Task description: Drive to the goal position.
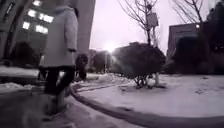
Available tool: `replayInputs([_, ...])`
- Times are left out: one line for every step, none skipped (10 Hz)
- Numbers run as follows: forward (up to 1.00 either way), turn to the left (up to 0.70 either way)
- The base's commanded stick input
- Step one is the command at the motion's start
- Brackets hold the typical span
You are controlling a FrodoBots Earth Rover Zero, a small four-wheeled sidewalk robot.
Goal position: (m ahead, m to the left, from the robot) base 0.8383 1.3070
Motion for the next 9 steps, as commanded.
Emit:
replayInputs([1.0, 0.0])
replayInputs([1.0, 0.0])
replayInputs([1.0, 0.0])
replayInputs([0.16, 0.0])
replayInputs([0.0, 0.0])
replayInputs([0.0, 0.0])
replayInputs([0.0, 0.0])
replayInputs([0.0, 0.28])
replayInputs([0.0, 0.45])
